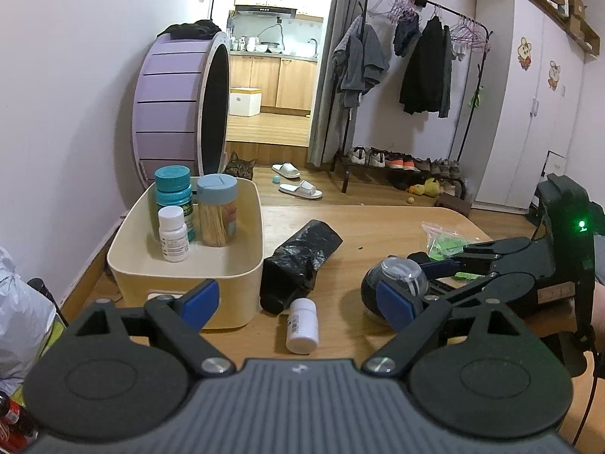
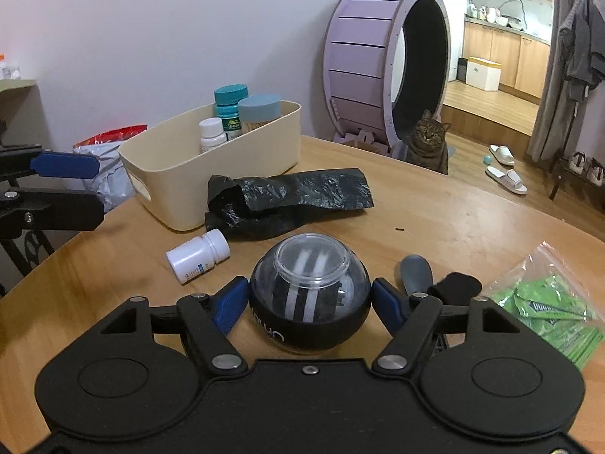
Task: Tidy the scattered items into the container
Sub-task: 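Grasp the black ball gadget with the right gripper, then lift the black ball gadget off the table with the right gripper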
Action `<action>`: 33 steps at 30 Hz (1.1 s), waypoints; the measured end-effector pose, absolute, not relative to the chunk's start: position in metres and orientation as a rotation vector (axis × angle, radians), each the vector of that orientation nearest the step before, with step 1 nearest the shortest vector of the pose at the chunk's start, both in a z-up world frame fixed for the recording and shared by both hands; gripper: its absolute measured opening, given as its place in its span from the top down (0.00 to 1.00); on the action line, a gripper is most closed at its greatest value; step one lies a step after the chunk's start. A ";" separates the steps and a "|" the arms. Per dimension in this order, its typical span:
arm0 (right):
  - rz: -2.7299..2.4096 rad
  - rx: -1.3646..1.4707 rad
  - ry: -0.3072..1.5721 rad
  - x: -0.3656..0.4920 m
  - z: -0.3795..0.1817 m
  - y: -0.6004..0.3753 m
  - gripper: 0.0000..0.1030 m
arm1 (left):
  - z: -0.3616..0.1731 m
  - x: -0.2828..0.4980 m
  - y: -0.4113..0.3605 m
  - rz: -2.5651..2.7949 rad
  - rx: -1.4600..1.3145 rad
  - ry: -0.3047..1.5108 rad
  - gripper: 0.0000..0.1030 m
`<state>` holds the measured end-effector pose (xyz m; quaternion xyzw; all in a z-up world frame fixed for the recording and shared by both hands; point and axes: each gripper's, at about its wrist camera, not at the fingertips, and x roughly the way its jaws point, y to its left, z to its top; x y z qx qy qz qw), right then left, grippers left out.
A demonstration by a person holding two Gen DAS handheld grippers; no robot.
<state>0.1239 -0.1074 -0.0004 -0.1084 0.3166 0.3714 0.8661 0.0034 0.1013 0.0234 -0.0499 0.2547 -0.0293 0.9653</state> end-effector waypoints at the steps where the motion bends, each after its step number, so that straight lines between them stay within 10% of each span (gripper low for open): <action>1: 0.773 -0.219 0.662 0.124 0.001 -0.108 0.33 | 0.023 0.003 0.102 -0.057 -0.104 0.515 0.13; 33: 0.813 -0.283 0.563 0.135 0.007 -0.082 0.27 | 0.026 0.003 0.104 -0.059 -0.120 0.518 0.13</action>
